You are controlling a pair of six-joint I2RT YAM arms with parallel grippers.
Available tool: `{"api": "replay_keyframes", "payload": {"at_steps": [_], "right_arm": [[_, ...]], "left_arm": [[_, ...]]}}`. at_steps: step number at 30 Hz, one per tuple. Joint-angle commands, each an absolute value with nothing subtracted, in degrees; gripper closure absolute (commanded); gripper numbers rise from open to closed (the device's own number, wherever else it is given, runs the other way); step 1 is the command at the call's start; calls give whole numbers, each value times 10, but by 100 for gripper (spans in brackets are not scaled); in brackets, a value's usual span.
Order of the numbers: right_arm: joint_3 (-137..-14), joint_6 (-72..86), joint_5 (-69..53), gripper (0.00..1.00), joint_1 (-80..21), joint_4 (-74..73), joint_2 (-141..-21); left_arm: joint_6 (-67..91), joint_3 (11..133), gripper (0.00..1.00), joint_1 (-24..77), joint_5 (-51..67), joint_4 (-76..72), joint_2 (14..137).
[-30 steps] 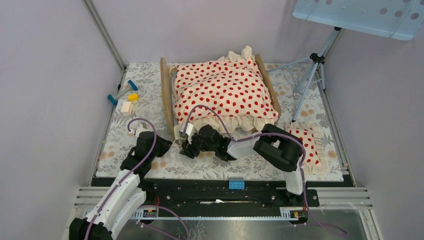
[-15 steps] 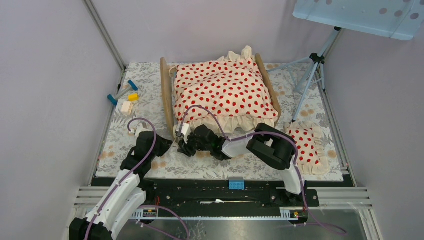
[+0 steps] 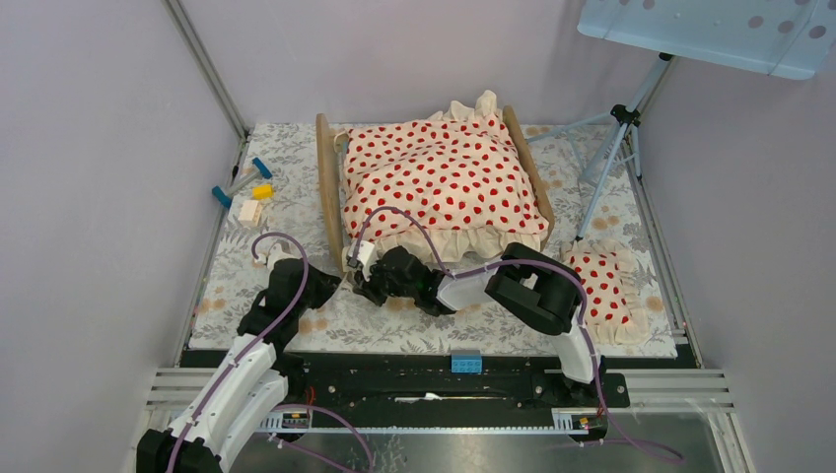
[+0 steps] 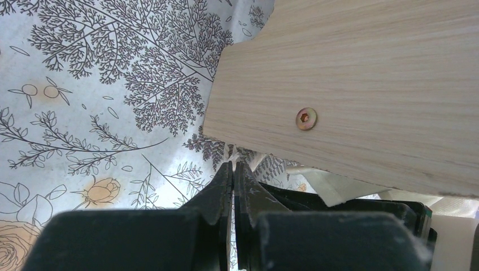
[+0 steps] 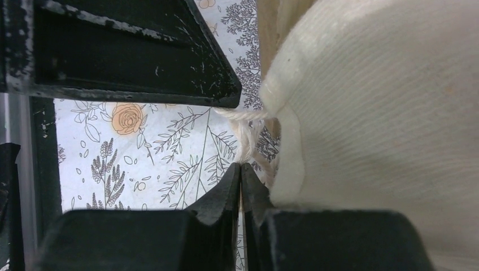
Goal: Set up the pet bed
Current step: Tie the ropes to the bed frame.
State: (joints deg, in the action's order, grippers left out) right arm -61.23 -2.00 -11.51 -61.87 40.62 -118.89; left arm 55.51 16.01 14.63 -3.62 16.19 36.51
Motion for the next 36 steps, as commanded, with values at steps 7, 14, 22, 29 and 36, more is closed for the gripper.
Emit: {"api": "replay_keyframes", "payload": {"at_steps": [7, 14, 22, 29, 36], "right_arm": [[-638, -4, -56, 100, -623, 383, -1169], [-633, 15, -46, 100, -622, 387, -1149], [-648, 19, -41, 100, -621, 379, -1150], [-664, 24, -44, 100, -621, 376, -1163], [-669, 40, -53, 100, -620, 392, -1175]], "left_arm": [[557, 156, 100, 148, -30, 136, 363], [556, 154, 100, 148, -29, 135, 369], [557, 147, 100, 148, -20, 137, 361], [562, 141, 100, 148, -4, 132, 357], [571, 135, 100, 148, 22, 126, 354]]}}
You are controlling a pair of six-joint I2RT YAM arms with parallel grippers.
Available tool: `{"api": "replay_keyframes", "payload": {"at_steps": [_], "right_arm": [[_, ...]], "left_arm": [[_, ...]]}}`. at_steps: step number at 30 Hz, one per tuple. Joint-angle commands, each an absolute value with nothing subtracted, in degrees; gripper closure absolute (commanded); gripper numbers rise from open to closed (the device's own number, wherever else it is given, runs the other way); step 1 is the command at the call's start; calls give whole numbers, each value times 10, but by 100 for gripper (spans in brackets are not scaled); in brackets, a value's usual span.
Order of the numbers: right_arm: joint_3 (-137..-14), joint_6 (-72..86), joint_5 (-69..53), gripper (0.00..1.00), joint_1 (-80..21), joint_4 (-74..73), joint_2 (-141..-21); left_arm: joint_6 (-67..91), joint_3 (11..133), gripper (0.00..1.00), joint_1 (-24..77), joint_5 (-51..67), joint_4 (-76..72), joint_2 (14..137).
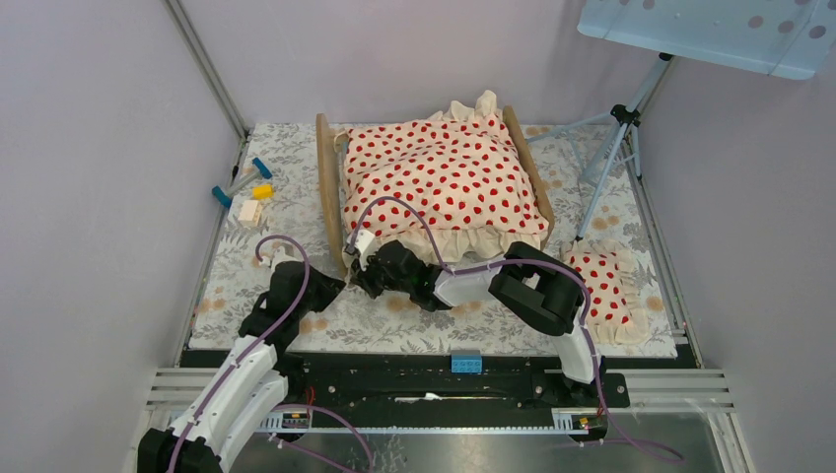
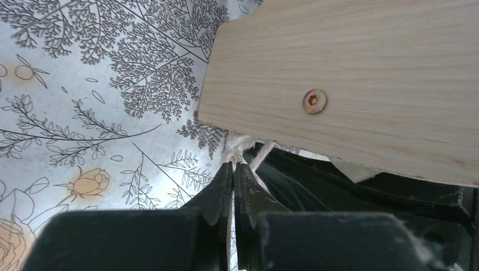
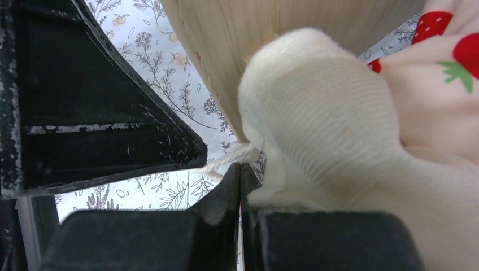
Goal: Set up the pet bed
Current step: Tie the ropes to the bed frame.
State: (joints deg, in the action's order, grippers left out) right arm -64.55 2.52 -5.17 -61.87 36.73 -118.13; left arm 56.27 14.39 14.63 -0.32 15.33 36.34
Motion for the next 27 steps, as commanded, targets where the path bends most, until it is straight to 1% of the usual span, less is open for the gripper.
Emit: {"api": "replay_keyframes", "payload": {"at_steps": [1, 12, 25, 27], "right_arm": [[-672, 42, -55, 100, -620, 393, -1178], [-675, 57, -71, 100, -617, 409, -1204], [-663, 58, -133, 100, -615, 423, -1215], [-664, 58, -138, 100, -614, 422, -1215]], "left_arm": [[573, 134, 100, 148, 25, 125, 353], [590, 133, 100, 148, 41, 121, 346], [596, 126, 100, 148, 55, 105, 356], [595, 126, 94, 148, 52, 108, 361]]}}
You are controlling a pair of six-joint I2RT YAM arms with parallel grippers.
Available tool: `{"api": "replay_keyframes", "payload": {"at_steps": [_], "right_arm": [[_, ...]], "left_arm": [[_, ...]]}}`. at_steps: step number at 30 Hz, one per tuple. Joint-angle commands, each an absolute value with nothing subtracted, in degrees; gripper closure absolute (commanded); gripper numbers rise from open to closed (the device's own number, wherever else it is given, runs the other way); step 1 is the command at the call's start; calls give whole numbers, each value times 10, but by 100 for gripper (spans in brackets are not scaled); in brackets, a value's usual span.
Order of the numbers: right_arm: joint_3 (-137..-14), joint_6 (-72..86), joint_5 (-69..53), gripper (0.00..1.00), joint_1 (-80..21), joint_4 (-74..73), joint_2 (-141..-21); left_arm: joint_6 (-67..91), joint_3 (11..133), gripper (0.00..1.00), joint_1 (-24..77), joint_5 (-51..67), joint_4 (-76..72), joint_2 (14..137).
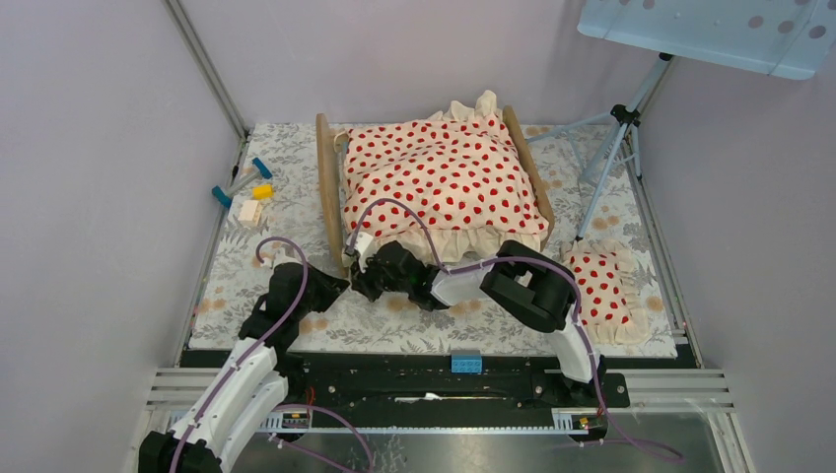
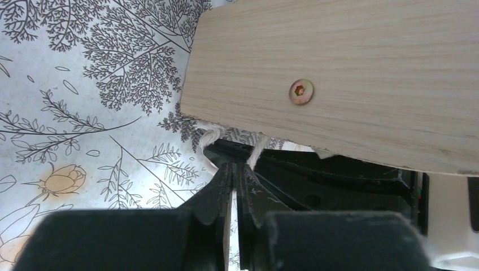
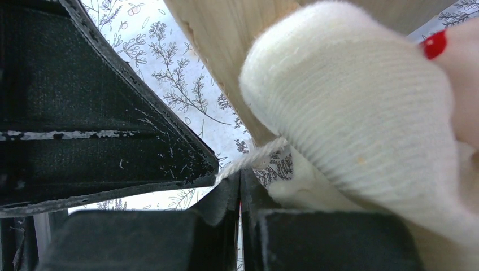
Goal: Set up the pet bed
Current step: Tie the ropes to the bed frame.
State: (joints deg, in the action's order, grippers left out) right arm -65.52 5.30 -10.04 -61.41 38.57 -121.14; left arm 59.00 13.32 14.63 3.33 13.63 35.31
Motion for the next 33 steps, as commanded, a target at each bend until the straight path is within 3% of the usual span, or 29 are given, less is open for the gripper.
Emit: {"api": "replay_keyframes", "payload": {"at_steps": [1, 4, 8, 17, 28, 33], "right_arm": [[-664, 57, -141, 100, -614, 420, -1216], [-664, 53, -157, 100, -614, 414, -1218], [-666, 46, -183, 100, -613, 404, -1220], [-678, 40, -204, 100, -612, 382, -1229], [-657, 39, -239, 100, -610, 401, -1223], [-650, 40, -253, 100, -610, 417, -1222]], "left_arm": [[592, 128, 89, 148, 49, 110, 364], [588, 134, 77, 147, 40, 118, 371], [582, 144, 68, 148, 36, 121, 380], [573, 156, 66, 148, 15, 145, 381], [605, 156, 49, 148, -17, 156, 385], [632, 156, 51, 148, -28, 157, 380]]}}
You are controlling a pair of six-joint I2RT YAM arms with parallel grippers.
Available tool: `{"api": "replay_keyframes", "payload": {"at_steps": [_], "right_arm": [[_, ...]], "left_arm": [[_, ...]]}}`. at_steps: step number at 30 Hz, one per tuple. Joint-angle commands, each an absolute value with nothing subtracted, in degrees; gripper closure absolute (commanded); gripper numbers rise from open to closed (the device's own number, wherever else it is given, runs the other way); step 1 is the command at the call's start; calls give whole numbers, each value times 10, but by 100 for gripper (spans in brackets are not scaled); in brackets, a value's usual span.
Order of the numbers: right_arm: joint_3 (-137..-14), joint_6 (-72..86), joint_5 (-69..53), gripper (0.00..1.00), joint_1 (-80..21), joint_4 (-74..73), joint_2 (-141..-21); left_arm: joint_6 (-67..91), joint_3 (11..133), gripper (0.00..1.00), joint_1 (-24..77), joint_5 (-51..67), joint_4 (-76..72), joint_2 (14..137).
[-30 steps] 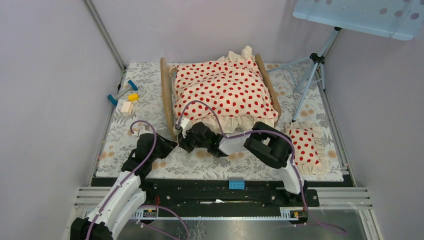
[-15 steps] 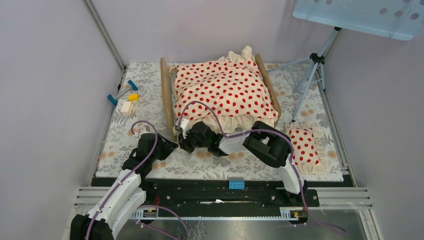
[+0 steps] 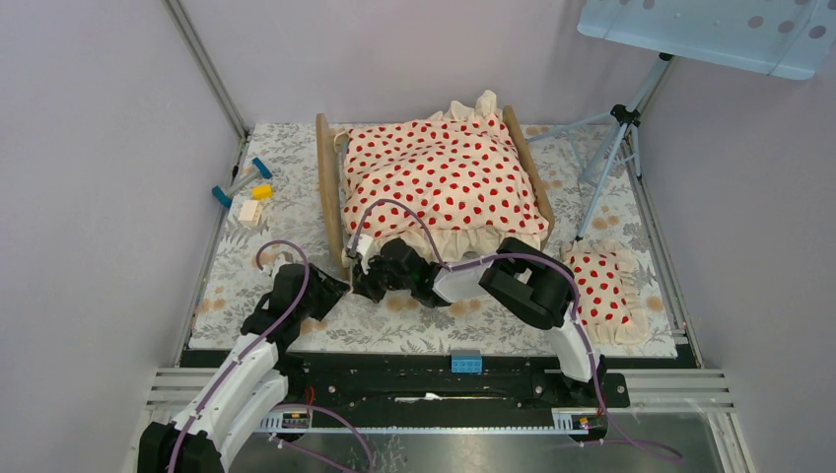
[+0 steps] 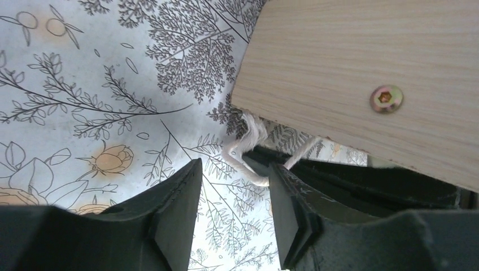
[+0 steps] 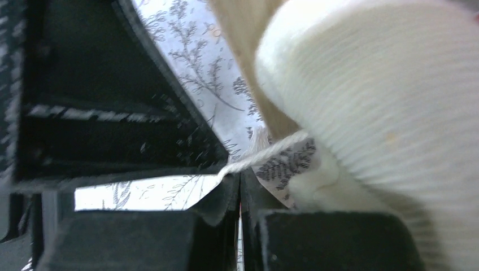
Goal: Set up the pet bed
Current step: Tie the ropes to the bed frame.
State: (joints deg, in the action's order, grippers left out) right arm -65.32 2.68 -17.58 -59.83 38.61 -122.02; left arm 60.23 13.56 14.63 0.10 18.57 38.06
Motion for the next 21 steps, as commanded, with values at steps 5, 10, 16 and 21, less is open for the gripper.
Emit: {"api": "replay_keyframes", "payload": {"at_steps": [5, 10, 16, 21], "right_arm": [[-649, 39, -257, 100, -609, 420, -1221], [-649, 38, -256, 100, -609, 422, -1222], [-647, 36, -245, 100, -608, 420, -1219], [-646, 30, -232, 100, -608, 415, -1217]], "left_arm": [[662, 152, 68, 148, -38, 155, 355], [664, 151, 69, 148, -40, 162, 342], [657, 154, 59, 148, -46, 178, 359], [654, 183, 56, 148, -97, 246, 354]]}}
